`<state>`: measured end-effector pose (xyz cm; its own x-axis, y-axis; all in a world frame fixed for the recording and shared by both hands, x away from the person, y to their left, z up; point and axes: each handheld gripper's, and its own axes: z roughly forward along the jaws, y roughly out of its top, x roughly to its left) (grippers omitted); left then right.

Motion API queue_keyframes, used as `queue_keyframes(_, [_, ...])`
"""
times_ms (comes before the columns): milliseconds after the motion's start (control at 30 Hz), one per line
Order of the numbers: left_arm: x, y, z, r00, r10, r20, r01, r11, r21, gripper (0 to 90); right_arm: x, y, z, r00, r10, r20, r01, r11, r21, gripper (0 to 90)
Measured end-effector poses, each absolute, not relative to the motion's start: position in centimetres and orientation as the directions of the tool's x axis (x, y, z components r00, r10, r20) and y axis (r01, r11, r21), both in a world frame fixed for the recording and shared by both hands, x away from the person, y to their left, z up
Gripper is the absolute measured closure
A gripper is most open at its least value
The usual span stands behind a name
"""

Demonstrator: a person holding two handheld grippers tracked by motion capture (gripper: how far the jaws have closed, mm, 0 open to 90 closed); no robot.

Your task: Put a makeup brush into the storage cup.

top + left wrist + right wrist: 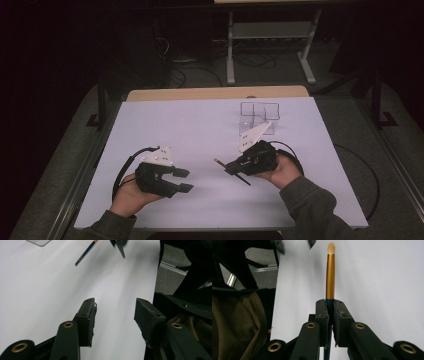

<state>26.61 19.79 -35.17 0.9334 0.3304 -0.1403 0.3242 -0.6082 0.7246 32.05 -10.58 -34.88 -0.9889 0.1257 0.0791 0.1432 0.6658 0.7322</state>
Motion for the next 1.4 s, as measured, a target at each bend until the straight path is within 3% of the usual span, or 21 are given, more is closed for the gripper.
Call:
queue_keyframes(333, [26.3, 21.3, -37.5, 0.918, 0.358, -0.172, 0.362, -0.576, 0.733, 46.2, 34.2, -12.3, -32.4, -0.978, 0.199, 0.069, 0.182, 0.635, 0.751, 82.6])
queue_keyframes(667, [25.8, 23.3, -38.0, 0.877, 0.466, -0.116, 0.376, -0.517, 0.769, 43.0, 36.7, -13.4, -31.0, -0.962, 0.26, 0.082, 0.224, 0.584, 0.78, 82.7])
queue_keyframes(1400, [26.2, 24.8, -38.7, 0.849, 0.513, -0.129, 0.414, -0.493, 0.765, 38.4, 43.2, -14.3, -28.3, -0.921, 0.379, 0.089, 0.291, 0.519, 0.804, 82.7])
